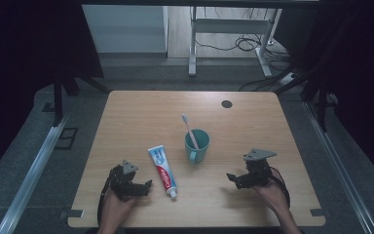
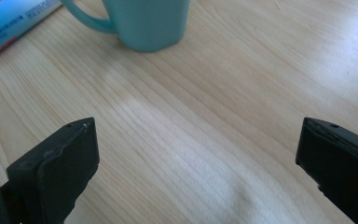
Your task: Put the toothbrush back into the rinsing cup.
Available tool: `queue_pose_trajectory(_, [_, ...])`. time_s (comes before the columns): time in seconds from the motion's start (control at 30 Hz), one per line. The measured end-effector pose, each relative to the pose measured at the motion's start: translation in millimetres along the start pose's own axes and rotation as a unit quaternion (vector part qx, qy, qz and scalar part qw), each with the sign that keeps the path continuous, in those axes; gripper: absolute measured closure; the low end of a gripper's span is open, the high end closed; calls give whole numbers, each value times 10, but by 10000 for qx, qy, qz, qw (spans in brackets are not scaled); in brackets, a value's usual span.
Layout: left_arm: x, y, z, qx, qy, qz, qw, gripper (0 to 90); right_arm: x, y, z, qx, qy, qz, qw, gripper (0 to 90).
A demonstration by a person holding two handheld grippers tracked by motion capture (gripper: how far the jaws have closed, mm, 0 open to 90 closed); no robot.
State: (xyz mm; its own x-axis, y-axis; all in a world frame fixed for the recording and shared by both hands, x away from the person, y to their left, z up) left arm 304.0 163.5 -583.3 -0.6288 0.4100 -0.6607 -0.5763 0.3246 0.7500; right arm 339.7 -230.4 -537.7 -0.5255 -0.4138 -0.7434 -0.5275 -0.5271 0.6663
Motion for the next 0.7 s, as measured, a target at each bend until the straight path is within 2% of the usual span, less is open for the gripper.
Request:
queue_pose_trajectory(0.5, [0,0,-2,0,18,-2,10000,0,298,-12,-66,112,-113,180,9997,0])
queue_pose_trajectory(0.7, [-1,-1,-1,1,0,-2,10000,0,396,-89,-62,182,8,368,9992,0])
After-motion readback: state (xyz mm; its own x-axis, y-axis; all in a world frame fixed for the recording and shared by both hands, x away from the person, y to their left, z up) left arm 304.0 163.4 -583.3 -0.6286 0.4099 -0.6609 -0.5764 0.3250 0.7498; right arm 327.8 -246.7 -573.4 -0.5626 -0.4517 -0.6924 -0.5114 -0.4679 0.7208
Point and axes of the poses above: each handheld gripper's, and its own axes: y roughly backward along the jaws, x roughly out of its underside, z roughly to its left, the point moved 5 cm from there along -y, roughly forward along the jaws, and after that the axes turned 5 degrees about -y, right-handed, at the moved point
